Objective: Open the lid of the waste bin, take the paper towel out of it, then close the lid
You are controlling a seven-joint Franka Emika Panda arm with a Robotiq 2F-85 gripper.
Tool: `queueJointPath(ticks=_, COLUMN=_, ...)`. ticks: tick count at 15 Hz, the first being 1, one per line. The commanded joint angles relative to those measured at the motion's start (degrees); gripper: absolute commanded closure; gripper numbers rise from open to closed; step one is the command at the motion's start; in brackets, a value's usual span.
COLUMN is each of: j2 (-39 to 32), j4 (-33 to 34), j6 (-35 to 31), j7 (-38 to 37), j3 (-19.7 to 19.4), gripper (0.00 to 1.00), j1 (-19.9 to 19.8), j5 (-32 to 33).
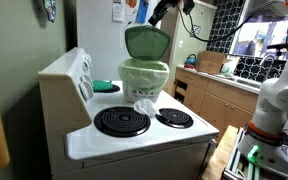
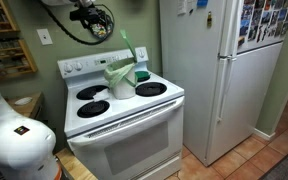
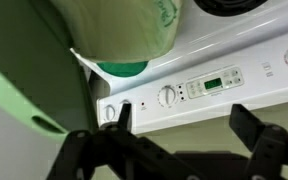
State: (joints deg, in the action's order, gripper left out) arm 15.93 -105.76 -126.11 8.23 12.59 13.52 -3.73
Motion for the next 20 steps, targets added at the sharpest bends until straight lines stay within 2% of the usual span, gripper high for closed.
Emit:
queueJointPath(ticks=1, j2=2.0, j4=1.5, j6=2.9, j7=3.2, j3=-0.7, gripper=0.00, j1=-2.0, j5=7.7)
queueJointPath(ticks=4, j2=1.4, j4=1.4, j6=1.6, j7=1.9, j3=-1.2, gripper=0.00, j1=-3.7, j5=11.9)
queueJointPath(ticks=12, j2=-0.5, j4=-0.7, j6=-4.5, j7=2.2, j3=-3.7, gripper=0.00, j1=-4.6, j5=10.1)
queueJointPath(ticks=14, j2=-0.8, j4=-1.2, j6=-3.4, j7=2.2, j3=-4.1, gripper=0.00, j1=-3.7, j5=6.7)
queueJointPath(ticks=18, j2=-1.0, j4=-2.1, j6=-2.8, j7=2.5, j3=-3.6, gripper=0.00, j1=-3.3, j5=6.2)
queueJointPath(ticks=20, j2=-0.9, j4=-2.1, j6=-0.8, j7=2.8, j3=-3.6, gripper=0.00, j1=-2.2, j5=3.4)
